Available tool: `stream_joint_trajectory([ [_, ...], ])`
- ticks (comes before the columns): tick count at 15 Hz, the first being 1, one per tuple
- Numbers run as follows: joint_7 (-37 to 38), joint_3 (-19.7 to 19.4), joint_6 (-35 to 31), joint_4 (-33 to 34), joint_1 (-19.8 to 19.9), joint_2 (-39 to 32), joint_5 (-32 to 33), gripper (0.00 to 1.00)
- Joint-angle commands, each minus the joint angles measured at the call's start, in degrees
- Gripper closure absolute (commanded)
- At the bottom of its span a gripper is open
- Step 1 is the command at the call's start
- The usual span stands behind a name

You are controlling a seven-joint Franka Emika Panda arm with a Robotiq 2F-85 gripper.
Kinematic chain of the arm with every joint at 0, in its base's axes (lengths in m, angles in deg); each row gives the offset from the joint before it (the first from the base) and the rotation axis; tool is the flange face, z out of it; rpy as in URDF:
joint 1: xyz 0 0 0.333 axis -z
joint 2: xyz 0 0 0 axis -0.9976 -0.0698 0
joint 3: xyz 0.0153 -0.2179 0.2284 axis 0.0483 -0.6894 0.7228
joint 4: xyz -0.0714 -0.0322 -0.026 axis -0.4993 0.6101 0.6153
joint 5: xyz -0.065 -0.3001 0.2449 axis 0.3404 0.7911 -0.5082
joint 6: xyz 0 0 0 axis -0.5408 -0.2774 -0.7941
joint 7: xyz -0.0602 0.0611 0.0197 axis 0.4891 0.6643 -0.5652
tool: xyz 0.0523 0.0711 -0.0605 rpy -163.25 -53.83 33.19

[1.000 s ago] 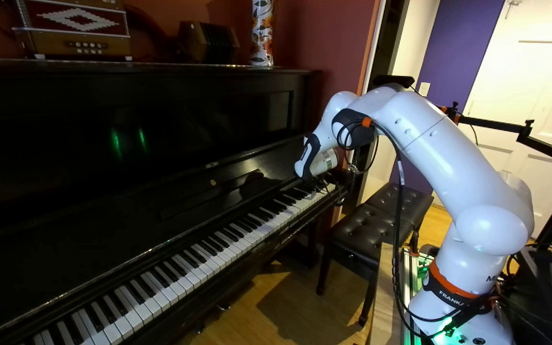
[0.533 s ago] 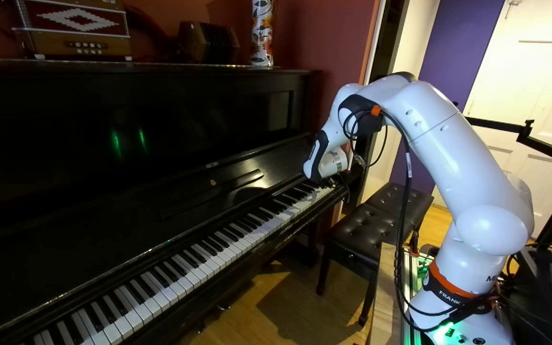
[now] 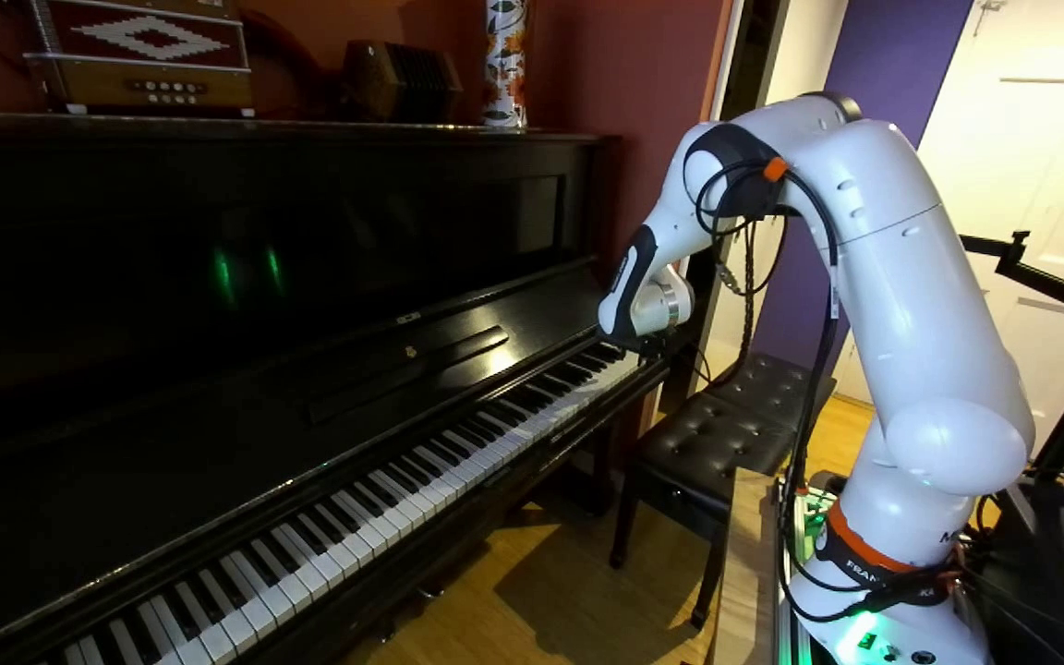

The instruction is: Press the far right e key on the piano

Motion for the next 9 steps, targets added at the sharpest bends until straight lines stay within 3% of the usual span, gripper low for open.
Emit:
stream_joint_trajectory([
  [1,-0.7,-12.1,6.8,-6.7,-12.1,5.9,5.7,0.22],
  [4,1.9,-23.9,14.1,-8.9,-24.7,7.4,14.8,0.01],
  [7,2.0,-31.2,21.3,-10.0,-34.6,9.3,24.3,0.0],
  [9,1.3,-33.9,25.1,-10.6,-39.3,11.1,30.4,0.0],
])
